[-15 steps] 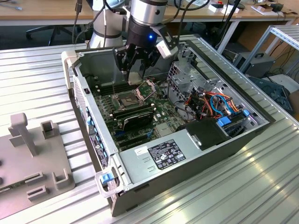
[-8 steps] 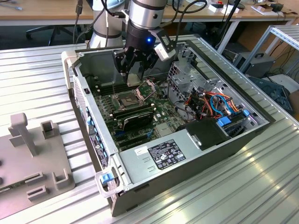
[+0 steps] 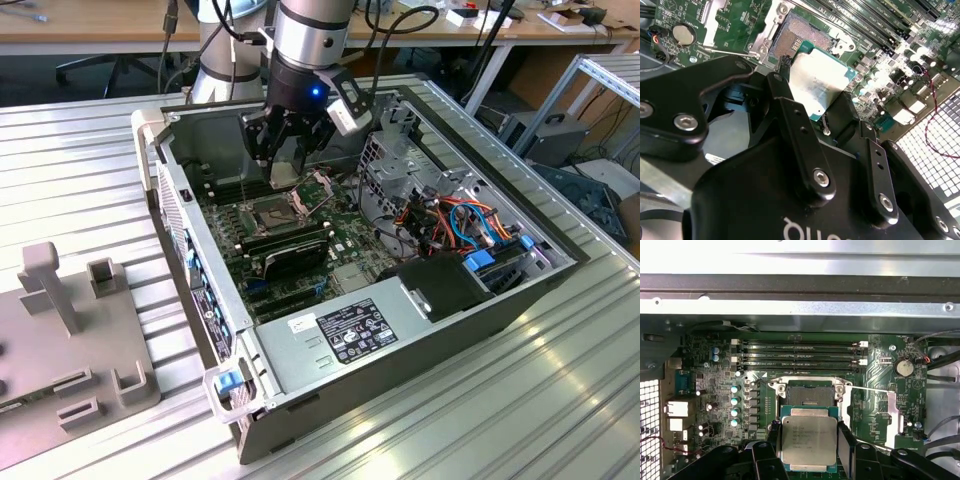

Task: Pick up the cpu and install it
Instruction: 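Pick up the cpu and move it towards the insertion slot, then place the cpu into insertion slot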

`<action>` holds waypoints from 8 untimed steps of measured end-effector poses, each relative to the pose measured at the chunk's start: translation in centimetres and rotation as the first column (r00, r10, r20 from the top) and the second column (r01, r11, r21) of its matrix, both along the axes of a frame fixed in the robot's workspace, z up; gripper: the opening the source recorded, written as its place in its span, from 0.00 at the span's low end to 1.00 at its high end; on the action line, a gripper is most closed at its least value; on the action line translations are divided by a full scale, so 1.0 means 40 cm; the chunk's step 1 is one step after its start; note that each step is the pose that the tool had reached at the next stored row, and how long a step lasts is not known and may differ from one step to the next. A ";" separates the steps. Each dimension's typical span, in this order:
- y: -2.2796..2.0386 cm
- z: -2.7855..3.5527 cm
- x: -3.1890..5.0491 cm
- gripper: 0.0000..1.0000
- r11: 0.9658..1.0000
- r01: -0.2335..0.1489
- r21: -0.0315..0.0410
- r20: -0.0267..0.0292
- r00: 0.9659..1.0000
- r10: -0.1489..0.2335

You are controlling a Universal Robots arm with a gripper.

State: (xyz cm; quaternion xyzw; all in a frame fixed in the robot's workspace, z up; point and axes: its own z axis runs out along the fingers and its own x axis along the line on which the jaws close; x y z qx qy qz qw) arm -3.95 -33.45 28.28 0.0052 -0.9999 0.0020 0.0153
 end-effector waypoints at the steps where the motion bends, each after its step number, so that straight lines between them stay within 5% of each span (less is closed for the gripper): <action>1: 0.000 0.000 0.000 0.55 1.000 0.000 0.000 0.000 1.000 0.000; 8: 0.000 -0.003 0.000 0.55 1.000 0.000 0.000 0.000 1.000 0.000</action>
